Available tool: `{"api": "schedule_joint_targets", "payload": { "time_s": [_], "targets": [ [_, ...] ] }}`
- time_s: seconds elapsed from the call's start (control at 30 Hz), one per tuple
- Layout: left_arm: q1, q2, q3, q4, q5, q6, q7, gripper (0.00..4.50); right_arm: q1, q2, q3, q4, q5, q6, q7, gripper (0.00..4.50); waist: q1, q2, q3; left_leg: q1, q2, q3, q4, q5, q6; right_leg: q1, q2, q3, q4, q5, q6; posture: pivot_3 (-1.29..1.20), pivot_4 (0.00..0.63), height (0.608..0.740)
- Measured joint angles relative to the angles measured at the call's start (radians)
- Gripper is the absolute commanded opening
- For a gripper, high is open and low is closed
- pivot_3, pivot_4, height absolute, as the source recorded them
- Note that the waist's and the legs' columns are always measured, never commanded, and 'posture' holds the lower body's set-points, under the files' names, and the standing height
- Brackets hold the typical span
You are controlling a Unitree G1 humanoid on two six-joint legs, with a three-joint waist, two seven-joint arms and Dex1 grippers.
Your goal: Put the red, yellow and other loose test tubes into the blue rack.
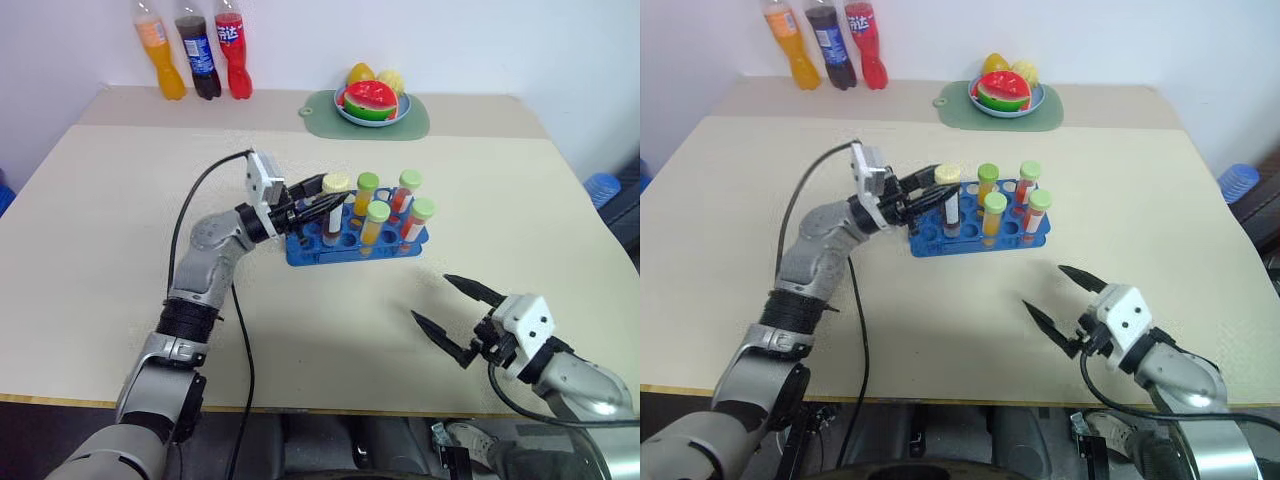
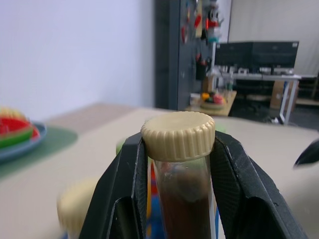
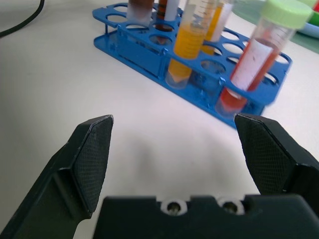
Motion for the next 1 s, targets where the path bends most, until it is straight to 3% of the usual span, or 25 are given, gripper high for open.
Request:
{"api": "schedule_joint_targets", "payload": {
  "time_s": [0.33,1.0],
  "targets": [
    [-0.065,-0.057,0.008,0.176,0.108,-0.199,-0.017,1.17,0.04,0.007,-0.014,-0.041,0.0,0.019,-0.036,4.31,-0.001,0.0,-0.002,0.003,0.0,0.0,0.0,0.0,0.0,0.003,0.0,0.0,0.0,0.0,-0.001,0.0,0.15,0.74],
    [0.013,-0.031,0.04,0.047,0.107,-0.148,-0.067,1.17,-0.001,0.006,-0.02,-0.052,0.0,0.026,-0.029,4.31,-0.001,0.0,-0.002,0.003,0.0,0.0,0.0,0.0,0.001,0.004,0.0,0.0,0.0,0.0,-0.001,0.0,0.15,0.74]
  ]
}}
